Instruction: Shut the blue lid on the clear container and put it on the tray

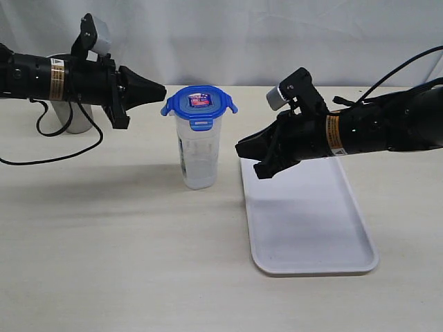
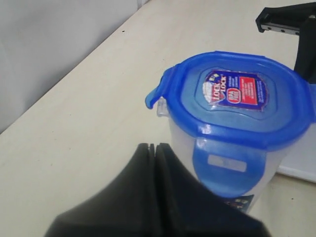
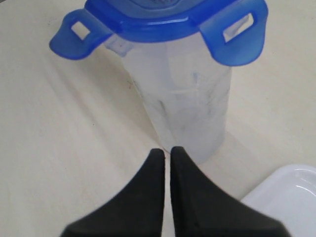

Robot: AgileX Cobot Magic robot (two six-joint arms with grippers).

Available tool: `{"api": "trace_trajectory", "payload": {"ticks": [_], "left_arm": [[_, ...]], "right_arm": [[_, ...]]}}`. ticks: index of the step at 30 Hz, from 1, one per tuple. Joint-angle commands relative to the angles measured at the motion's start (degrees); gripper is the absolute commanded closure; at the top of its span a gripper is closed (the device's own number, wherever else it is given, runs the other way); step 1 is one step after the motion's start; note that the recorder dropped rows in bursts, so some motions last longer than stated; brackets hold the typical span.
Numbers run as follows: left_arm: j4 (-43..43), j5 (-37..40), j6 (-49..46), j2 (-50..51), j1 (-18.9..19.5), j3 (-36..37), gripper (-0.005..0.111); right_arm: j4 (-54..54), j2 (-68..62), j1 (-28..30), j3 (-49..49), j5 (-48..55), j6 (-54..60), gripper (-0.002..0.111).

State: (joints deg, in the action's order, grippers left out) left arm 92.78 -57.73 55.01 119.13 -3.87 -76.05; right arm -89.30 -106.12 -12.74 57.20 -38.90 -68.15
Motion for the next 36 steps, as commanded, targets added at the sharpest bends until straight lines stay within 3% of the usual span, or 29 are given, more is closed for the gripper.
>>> {"api": "trace_trajectory", "payload": {"ticks": [1, 31, 36], "left_arm": [[-0.2, -1.7, 0.3, 0.3, -0.2, 0.0, 0.107], [4.1, -4.9, 5.8, 0.3, -0.2, 0.0, 0.107], [3.9, -1.5, 6.3, 0.3, -0.2, 0.0, 0.107]], "right_arm": [[-0.3, 0.0, 0.0, 0.2, -0.3, 0.0, 0.104], [-0.2, 0.0, 0.0, 0.2, -0.2, 0.1, 0.104], [-0.2, 0.0, 0.0, 0.2, -0.2, 0.1, 0.104]]}}
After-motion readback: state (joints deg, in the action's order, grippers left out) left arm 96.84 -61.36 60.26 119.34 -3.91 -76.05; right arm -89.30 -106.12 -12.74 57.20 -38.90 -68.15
